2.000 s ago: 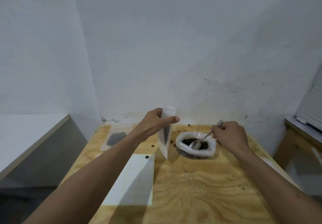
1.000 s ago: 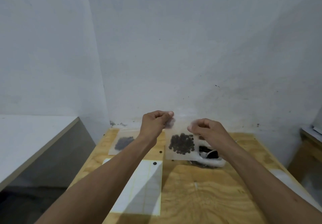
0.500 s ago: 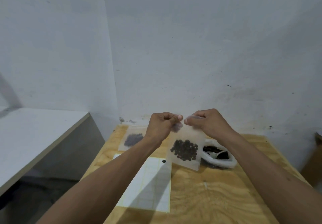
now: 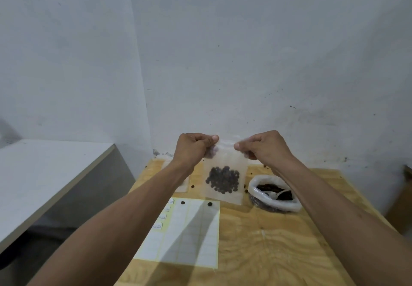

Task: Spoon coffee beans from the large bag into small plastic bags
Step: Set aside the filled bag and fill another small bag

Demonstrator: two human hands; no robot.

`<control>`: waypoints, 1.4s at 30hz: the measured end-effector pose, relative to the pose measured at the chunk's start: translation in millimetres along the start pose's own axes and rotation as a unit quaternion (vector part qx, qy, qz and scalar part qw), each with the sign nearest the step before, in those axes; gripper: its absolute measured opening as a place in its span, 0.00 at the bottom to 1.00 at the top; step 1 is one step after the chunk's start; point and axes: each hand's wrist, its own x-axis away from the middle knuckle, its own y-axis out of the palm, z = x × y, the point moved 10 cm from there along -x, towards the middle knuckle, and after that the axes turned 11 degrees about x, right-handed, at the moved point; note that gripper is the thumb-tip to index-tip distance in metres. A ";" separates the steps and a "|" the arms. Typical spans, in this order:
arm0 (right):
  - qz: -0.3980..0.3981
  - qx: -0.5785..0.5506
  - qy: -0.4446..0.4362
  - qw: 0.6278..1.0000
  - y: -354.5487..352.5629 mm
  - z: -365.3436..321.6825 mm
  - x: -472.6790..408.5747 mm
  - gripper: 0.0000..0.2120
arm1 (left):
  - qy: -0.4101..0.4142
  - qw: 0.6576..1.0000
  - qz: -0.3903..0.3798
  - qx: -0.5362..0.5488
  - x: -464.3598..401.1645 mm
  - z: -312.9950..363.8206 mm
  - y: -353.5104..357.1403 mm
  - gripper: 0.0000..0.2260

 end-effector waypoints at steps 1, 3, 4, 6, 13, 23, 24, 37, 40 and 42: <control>0.011 -0.001 0.003 1.000 -1.7 -0.3 -0.7 0.06 | 0.002 1.000 0.004 0.000 -0.9 1.4 0.6 0.08; 0.022 -0.007 0.008 1.000 -3.9 0.7 -3.2 0.09 | 0.000 1.000 0.007 0.001 -2.6 3.8 1.9 0.07; 0.025 -0.017 0.018 0.999 -4.6 4.3 -4.9 0.12 | -0.001 1.000 0.009 0.004 -3.5 4.9 1.9 0.07; 0.007 -0.051 0.045 0.998 -0.8 12.9 -4.6 0.18 | -0.001 1.000 0.011 0.013 -5.1 6.7 0.7 0.07; -0.209 -0.104 0.091 0.968 64.9 39.7 19.9 0.20 | -0.069 0.997 0.029 0.023 -11.2 1.2 -12.9 0.16; -0.072 -0.007 0.077 0.994 88.2 31.3 -10.2 0.26 | -0.112 0.993 0.031 -0.035 -4.1 -32.6 -56.3 0.24; -0.065 0.016 0.053 0.996 94.4 22.5 -11.6 0.27 | -0.098 0.993 0.049 -0.047 -6.8 -30.6 -67.4 0.25; -0.087 0.151 0.053 0.983 203.4 9.5 -20.6 0.16 | -0.080 0.962 0.138 -0.223 -32.5 -76.8 -162.3 0.21; -0.115 0.218 0.056 0.968 224.6 22.0 -26.7 0.14 | -0.102 0.942 0.130 -0.292 -36.3 -96.3 -168.8 0.15; -0.115 0.245 0.054 0.961 230.6 26.1 -29.9 0.18 | -0.091 0.937 0.120 -0.314 -39.7 -99.7 -169.7 0.24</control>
